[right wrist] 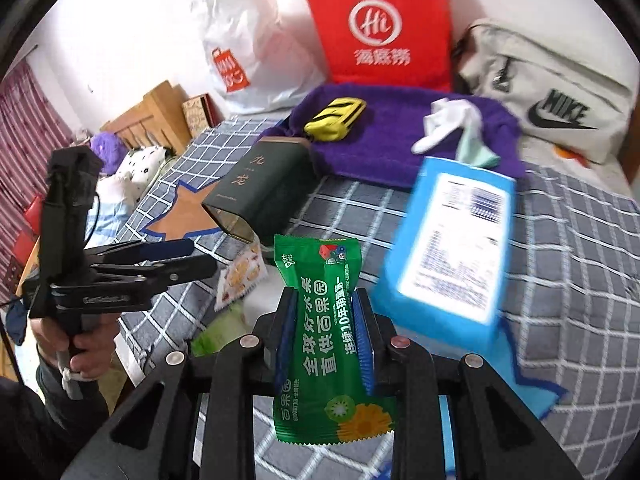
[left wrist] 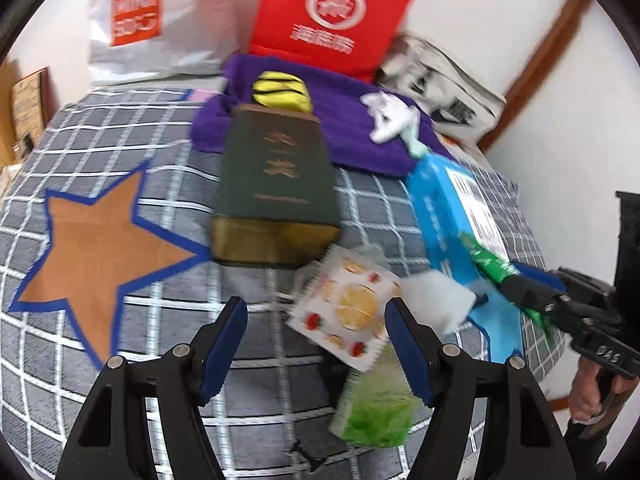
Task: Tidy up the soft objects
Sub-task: 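Grasp the orange-print wipes packet with the left tool while the right tool holds the green packet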
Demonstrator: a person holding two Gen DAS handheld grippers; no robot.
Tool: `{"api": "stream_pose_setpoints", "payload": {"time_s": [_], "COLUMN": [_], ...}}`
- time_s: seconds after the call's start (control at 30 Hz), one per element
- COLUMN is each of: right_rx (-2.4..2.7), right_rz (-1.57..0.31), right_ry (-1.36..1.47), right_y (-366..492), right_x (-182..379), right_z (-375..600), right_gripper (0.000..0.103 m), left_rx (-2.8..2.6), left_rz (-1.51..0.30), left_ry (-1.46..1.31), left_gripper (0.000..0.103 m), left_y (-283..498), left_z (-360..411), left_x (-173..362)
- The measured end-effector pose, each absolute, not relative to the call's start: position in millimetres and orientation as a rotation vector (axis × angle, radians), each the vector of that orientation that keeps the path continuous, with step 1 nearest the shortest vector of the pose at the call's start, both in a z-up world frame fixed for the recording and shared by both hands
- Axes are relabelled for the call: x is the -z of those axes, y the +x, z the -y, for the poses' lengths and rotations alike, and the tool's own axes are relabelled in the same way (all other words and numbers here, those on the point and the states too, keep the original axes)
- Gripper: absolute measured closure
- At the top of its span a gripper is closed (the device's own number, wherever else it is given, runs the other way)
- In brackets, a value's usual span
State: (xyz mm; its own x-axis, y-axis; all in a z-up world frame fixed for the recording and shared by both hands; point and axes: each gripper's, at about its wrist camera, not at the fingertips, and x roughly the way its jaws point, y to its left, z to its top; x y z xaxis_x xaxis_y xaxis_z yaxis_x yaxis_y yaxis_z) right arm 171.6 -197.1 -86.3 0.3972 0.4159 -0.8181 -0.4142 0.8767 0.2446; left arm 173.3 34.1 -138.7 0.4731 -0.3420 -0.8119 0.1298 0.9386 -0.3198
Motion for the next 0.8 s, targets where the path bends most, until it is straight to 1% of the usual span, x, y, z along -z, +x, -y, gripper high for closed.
{"api": "stream_pose_setpoints", "payload": {"time_s": [0.07, 0.23, 0.33, 0.57, 0.7, 0.73, 0.8], "right_rx": [-0.514, -0.471, -0.459, -0.401, -0.398, -0.401, -0.395], "right_rz": [-1.023, -1.01, -1.028, -1.094, -1.113, -1.119, -1.125], "right_ry": [0.015, 0.02, 0.009, -0.027, -0.058, -0.058, -0.058], "right_y": [162, 136, 125, 123, 126, 126, 127], "right_x": [83, 85, 95, 139, 156, 158, 163], "right_z": [209, 242, 253, 257, 249, 248, 247], "right_gripper": [0.075, 0.075, 0.075, 0.075, 0.072, 0.071, 0.068], "left_rx": [0.322, 0.329, 0.335, 0.362, 0.382, 0.391, 0.397], "left_rz": [-1.047, -1.058, -1.071, -1.064, -1.036, -1.029, -1.025], "left_ry": [-0.215, -0.163, -0.149, -0.179, -0.141, -0.138, -0.137], "left_gripper": [0.029, 0.025, 0.025, 0.025, 0.025, 0.025, 0.031], "left_y": [173, 175, 178, 184, 184, 184, 185], "left_z": [-25, -12, -9, -13, -10, -9, -10], "left_x": [143, 150, 158, 161, 160, 159, 160]}}
